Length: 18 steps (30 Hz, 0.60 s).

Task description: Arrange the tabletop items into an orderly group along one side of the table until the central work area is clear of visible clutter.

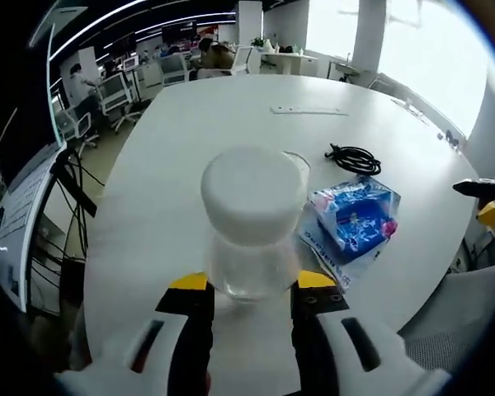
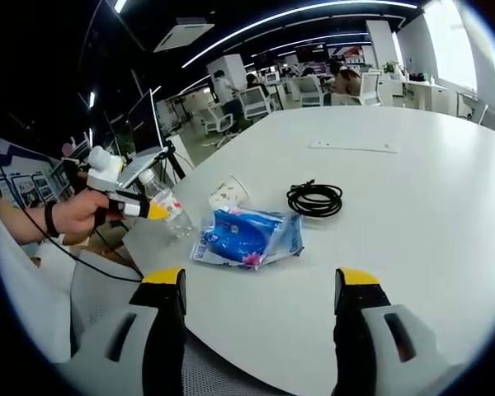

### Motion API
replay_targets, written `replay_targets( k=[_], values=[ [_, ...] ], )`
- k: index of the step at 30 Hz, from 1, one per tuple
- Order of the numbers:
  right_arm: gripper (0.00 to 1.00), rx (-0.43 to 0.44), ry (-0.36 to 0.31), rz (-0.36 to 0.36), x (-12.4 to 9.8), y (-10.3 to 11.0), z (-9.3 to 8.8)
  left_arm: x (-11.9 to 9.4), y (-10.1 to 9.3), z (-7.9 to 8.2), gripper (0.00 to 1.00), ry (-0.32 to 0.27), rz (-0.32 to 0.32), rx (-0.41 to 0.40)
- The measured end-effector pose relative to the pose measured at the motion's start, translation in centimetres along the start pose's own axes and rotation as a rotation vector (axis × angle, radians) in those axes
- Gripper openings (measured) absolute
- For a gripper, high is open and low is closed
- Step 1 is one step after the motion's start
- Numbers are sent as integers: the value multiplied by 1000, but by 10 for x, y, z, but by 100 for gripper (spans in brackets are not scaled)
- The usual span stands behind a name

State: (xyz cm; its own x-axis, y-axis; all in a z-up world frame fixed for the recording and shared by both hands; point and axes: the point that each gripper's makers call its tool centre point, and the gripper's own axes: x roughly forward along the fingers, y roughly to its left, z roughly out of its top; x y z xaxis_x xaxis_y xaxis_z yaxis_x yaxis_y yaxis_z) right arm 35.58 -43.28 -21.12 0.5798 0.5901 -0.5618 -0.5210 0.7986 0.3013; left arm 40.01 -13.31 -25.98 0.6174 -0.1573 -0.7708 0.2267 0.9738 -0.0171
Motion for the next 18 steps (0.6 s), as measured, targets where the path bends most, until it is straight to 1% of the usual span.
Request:
replay_targets(
  k=[4,7,11,13,14,16,18],
  values=[
    [73,-6,4,9,2,3,0,0,0,0,36,1,2,4],
    [73,-8,2,13,2,3,1,0,0,0,36,-10,-3,-5],
    [73,-10,1,22,3,5,1,0,-1,-3,37,-8,-20,1],
    [73,-8,1,26,3,6,1,2,0,-6,39,9,-25,2],
    [73,-9,3,26,3,6,1,2,0,-6,41,12,-26,-2],
    [73,-13,9,27,4,6,1,3,-2,-6,43,10,-35,-16],
    [73,-14,10,26,3,5,2,6,-3,-5,43,7,-42,-15]
  ],
)
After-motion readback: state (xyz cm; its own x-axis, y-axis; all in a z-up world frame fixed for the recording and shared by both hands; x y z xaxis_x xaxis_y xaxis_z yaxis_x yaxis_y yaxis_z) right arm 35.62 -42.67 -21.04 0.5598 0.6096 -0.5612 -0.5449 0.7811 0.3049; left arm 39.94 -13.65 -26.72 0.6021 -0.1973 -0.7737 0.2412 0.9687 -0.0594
